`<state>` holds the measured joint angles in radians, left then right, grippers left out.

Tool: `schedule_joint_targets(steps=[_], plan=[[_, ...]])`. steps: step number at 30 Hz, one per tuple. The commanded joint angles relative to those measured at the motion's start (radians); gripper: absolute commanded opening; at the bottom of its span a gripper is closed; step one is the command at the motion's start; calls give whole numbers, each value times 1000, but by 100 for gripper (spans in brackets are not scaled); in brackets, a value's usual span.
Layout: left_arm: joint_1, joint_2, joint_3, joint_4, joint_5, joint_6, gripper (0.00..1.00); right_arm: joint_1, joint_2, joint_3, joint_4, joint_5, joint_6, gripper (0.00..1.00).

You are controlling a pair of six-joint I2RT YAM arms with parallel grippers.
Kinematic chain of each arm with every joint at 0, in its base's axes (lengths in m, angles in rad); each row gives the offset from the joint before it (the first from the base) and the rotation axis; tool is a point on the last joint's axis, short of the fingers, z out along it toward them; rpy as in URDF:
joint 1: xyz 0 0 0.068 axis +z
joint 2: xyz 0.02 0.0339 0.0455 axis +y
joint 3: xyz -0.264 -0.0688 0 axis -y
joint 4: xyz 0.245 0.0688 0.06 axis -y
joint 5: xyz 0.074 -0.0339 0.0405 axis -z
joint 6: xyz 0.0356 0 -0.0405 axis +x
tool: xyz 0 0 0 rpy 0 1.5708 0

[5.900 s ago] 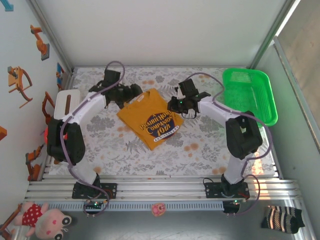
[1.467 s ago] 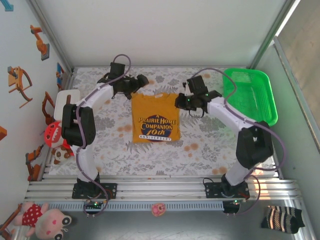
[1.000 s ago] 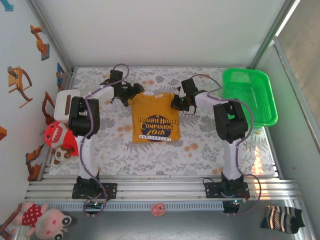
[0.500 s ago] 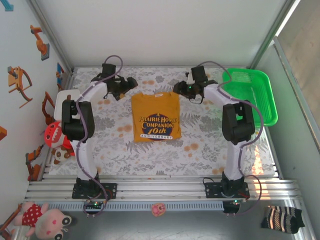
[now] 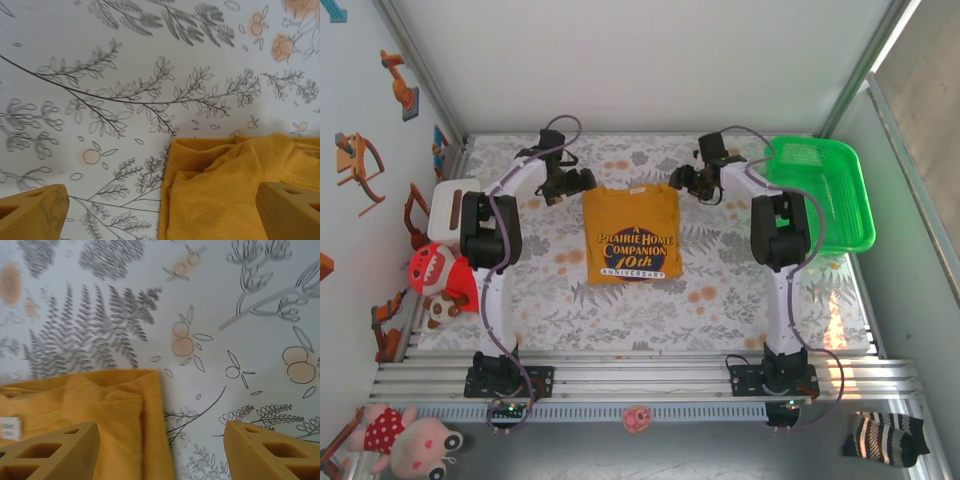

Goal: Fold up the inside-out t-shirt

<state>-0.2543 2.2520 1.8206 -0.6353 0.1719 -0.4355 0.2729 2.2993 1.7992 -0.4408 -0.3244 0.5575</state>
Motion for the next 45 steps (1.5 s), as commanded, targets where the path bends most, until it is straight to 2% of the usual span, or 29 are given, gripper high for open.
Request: schedule_joint_targets(steps=[1, 9, 13, 17, 26, 28, 32, 37, 39, 41, 42, 43, 45], plan=[[-31, 21, 41, -42, -1, 38, 96, 13, 17, 11, 28, -31, 38, 65], [-72, 60, 25, -32, 10, 22, 94, 83, 54, -13, 72, -67, 74, 65], [-90, 46, -8, 6, 37, 7, 91, 117, 46, -55, 115, -82, 94, 61], [-105, 3, -72, 80, 84, -14, 83, 131, 25, -103, 155, -91, 106, 57], [-98, -49, -195, 238, 155, -82, 59, 116, 29, -121, 151, -70, 99, 49], [-96, -51, -210, 266, 170, -94, 54, 111, 28, -126, 151, -68, 100, 45], [-91, -37, -213, 285, 176, -113, 51, 103, 30, -126, 151, -73, 102, 34], [-87, -13, -229, 341, 200, -144, 39, 99, 34, -121, 163, -86, 111, 12], [-85, -3, -230, 358, 209, -153, 29, 97, 37, -120, 171, -98, 121, 0], [-82, -2, -231, 377, 229, -163, 18, 92, 36, -121, 183, -117, 131, 0], [-78, -5, -235, 388, 240, -167, 6, 91, 32, -126, 189, -127, 135, 0], [-74, -14, -240, 394, 241, -171, 0, 88, 23, -132, 196, -133, 139, 0], [-63, -61, -277, 429, 239, -182, 0, 79, -15, -162, 218, -145, 150, 0]])
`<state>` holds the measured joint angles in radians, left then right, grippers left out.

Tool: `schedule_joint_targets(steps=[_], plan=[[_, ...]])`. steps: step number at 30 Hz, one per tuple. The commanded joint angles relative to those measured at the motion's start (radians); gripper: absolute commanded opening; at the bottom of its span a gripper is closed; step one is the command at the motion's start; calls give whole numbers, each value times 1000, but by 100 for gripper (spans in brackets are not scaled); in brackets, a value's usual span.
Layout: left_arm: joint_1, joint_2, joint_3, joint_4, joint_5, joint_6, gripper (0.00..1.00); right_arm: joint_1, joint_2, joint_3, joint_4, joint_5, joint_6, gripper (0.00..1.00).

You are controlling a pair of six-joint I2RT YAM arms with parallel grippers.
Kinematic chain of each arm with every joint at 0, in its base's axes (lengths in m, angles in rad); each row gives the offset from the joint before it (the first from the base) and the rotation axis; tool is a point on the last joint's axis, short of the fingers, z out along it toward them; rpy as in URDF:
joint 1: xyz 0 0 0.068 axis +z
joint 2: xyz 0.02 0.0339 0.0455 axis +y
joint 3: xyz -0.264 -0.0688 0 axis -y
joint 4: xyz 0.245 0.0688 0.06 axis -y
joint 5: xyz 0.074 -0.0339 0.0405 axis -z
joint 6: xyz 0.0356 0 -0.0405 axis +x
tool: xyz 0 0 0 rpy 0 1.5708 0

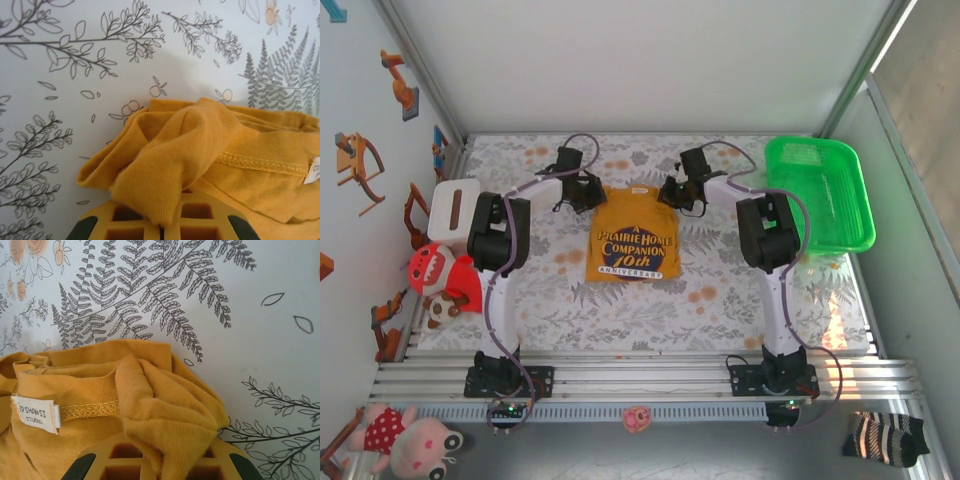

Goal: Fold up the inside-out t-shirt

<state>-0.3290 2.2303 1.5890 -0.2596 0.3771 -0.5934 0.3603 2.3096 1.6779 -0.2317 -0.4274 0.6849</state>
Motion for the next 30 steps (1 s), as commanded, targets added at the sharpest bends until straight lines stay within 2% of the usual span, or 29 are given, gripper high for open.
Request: schedule_joint_targets(steps=[1, 8, 14, 22, 30], plan=[[17, -70, -69, 75, 31, -33, 0, -14, -51, -62, 29, -43, 34, 0], [33, -294, -239, 149, 45, -63, 0, -33, -303, -273, 209, -62, 160, 0], [39, -312, -316, 204, 57, -96, 0, -32, -349, -354, 274, -67, 218, 0], [56, -234, -247, 193, 42, -97, 0, -43, -235, -284, 256, -74, 214, 0], [80, -115, 62, 102, 69, -97, 0, -75, -131, -5, 183, -129, 225, 0]])
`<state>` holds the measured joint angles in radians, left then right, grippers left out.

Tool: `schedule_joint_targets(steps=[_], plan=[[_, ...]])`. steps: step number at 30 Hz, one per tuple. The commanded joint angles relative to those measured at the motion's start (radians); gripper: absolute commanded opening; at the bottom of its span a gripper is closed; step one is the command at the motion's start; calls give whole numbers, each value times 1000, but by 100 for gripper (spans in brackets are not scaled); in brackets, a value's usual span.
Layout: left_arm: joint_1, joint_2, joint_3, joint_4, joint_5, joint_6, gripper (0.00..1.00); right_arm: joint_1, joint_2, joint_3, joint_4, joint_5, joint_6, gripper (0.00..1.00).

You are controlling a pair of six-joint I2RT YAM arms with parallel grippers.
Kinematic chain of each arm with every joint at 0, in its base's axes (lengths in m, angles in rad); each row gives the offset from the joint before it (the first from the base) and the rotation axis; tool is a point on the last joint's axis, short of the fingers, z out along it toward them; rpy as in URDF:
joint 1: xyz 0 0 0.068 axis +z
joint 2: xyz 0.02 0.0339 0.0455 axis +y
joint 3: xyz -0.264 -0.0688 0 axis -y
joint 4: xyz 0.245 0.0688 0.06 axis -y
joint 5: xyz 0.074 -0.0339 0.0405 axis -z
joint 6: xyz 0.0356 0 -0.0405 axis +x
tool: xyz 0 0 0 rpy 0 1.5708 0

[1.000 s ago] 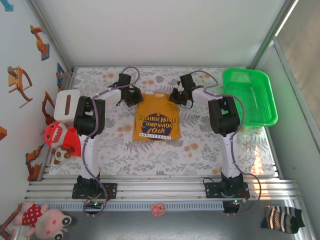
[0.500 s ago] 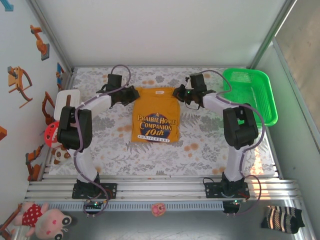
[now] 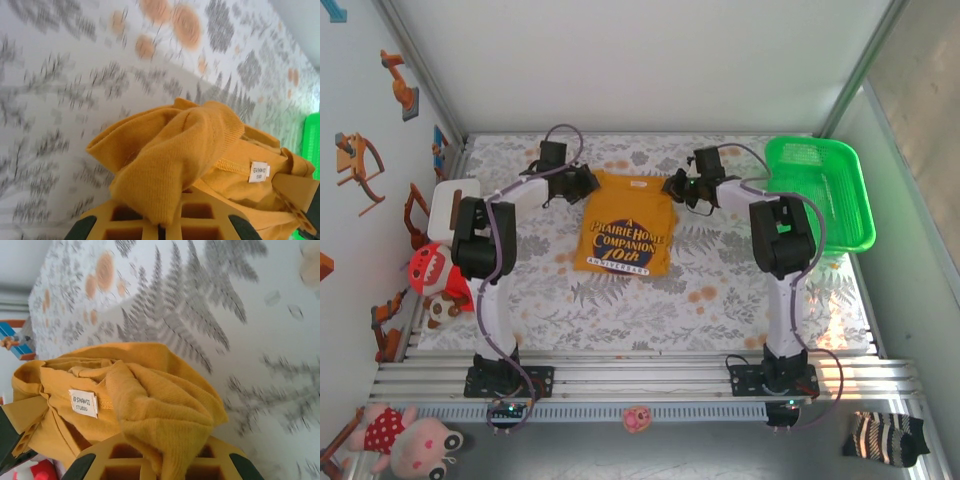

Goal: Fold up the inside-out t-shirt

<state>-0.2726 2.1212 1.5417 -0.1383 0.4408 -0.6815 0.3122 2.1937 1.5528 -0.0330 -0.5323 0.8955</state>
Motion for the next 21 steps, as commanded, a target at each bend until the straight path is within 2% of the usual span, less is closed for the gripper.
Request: schedule_joint_targets(steps=[1, 6, 10, 12, 17, 21], plan=[[25, 0, 157, -34, 8, -9, 0, -35, -16, 166, -31, -27, 13, 0], [36, -49, 292, -42, 24, -23, 0, -72, -70, 324, -58, -41, 30, 0], [34, -140, 236, 38, 42, -55, 0, -78, -171, 289, -50, -38, 27, 0], [25, -180, 161, 73, 55, -68, 0, -78, -233, 193, -9, -42, 42, 0], [-35, -305, -177, 234, 93, -93, 0, -49, -431, -264, 188, -26, 97, 0], [-103, -412, -489, 353, 37, -111, 0, 9, -548, -605, 288, 5, 101, 0]])
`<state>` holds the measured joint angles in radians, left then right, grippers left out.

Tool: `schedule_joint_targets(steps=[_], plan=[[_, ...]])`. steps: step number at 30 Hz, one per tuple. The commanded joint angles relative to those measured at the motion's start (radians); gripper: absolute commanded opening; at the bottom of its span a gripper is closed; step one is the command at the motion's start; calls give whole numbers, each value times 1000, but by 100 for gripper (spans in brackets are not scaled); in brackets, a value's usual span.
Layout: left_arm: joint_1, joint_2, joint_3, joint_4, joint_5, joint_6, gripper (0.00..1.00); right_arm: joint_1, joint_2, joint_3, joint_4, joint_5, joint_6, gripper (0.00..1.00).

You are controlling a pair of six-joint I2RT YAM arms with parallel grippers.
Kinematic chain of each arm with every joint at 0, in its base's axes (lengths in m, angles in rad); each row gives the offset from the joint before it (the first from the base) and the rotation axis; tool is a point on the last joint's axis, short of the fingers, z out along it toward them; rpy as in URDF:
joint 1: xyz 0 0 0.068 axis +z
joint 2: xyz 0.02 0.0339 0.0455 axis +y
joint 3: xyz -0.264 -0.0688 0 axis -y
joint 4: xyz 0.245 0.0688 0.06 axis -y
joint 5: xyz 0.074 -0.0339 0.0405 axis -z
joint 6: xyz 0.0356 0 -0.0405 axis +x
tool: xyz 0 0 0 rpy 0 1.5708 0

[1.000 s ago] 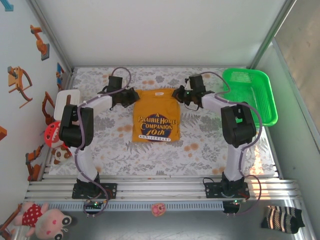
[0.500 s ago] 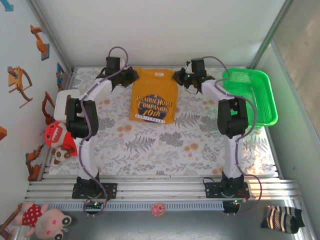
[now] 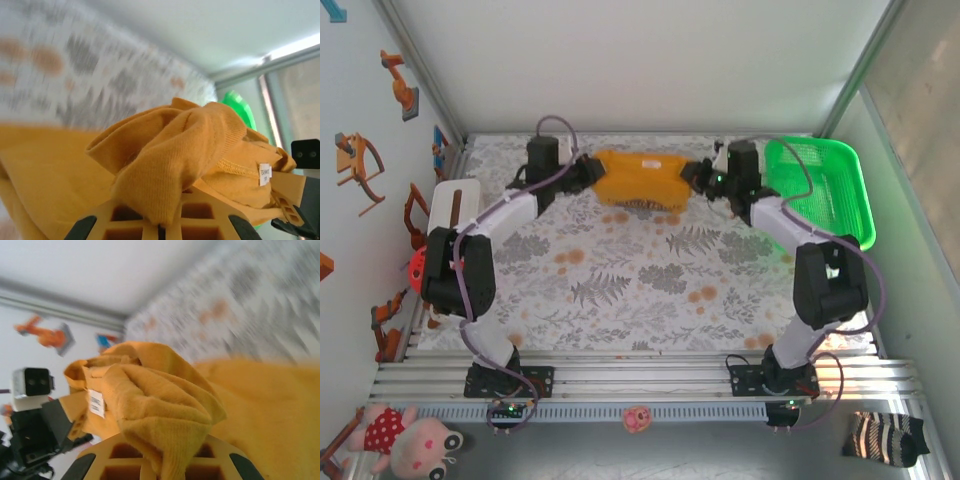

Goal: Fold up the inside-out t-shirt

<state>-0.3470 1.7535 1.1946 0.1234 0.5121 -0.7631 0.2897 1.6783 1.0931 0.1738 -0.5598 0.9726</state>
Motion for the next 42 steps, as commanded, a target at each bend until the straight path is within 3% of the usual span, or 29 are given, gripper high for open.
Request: schedule_joint_targets(steps=[1, 4, 8, 14, 23, 29, 34, 35, 37, 38, 40, 42], plan=[[-49, -64, -204, 104, -55, -31, 0, 44, -55, -218, 105, 38, 28, 0], [-98, -115, -321, 103, -131, -9, 0, 66, -111, -357, 135, 61, 11, 0], [-126, -138, -331, 51, -232, 44, 0, 69, -145, -388, 88, 95, -53, 0], [-126, -70, -171, -60, -338, 156, 0, 69, -76, -209, -30, 146, -198, 0], [-76, 230, 98, -139, -419, 236, 0, 53, 301, 175, -150, 218, -326, 0], [-42, 339, 171, -118, -465, 212, 0, 4, 420, 237, -135, 296, -330, 0], [-28, 366, 210, -105, -455, 177, 0, -6, 439, 288, -161, 269, -329, 0], [-27, 362, 218, -109, -447, 177, 6, -8, 431, 294, -166, 261, -335, 6], [-27, 340, 223, -115, -439, 181, 41, -10, 404, 304, -181, 247, -350, 26], [-24, 325, 221, -112, -429, 176, 53, -13, 386, 305, -184, 236, -350, 31], [-15, 287, 220, -115, -408, 167, 73, -18, 333, 298, -192, 226, -343, 34], [-8, 234, 202, -114, -384, 155, 82, -19, 273, 275, -195, 216, -332, 35]])
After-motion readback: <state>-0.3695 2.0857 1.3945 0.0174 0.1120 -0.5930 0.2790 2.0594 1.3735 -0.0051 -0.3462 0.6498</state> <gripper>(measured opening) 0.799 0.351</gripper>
